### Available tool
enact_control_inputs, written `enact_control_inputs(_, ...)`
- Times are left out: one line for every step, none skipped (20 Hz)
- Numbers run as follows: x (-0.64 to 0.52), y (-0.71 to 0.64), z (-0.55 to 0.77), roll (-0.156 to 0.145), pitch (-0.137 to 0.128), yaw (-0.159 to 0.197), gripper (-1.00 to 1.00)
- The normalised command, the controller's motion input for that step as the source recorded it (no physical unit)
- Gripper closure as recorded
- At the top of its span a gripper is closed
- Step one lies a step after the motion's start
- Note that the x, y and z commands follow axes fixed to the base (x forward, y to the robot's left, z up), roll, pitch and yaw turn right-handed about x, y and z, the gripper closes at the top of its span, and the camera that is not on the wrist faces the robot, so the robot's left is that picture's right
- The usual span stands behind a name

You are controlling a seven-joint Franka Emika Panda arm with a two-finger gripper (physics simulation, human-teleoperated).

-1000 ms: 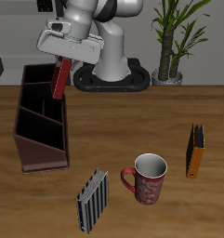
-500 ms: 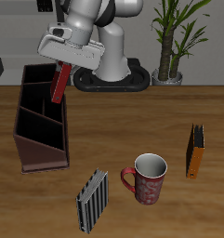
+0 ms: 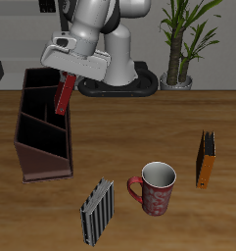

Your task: Place the red book into the right desk caddy's front compartment

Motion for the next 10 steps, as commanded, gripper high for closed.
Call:
enact_control_inputs(0.07, -0.04, -0.13, -0.035, 0.017, -0.014, 1.00)
enact_control_inputs(0.08, 0.00, -0.10, 0.002, -0.007, 0.022, 1.00)
enact_control_inputs(0.15, -0.06, -0.14, -0.007, 0.025, -0.013, 1.00)
enact_control_inputs(0.01, -0.12, -0.11, -0.014, 0.016, -0.048, 1.00)
enact_control_inputs(0.08, -0.06, -0.10, 0.004, -0.004, 0.006, 1.00)
enact_control_inputs(0.08, 0.03, -0.02, 0.000, 0.000, 0.000, 1.00)
enact_control_inputs(0.11, -0.23, -0.19, -0.057, 0.027, -0.063, 1.00)
enact_control_inputs(0.17, -0.18, -0.30, 0.011, 0.032, 0.036, 1.00)
enact_control_inputs(0.03, 0.02, 0.00, 0.000, 0.000, 0.000, 1.00)
enact_control_inputs(0.16, -0.20, -0.34, -0.042, 0.091, -0.057, 1.00)
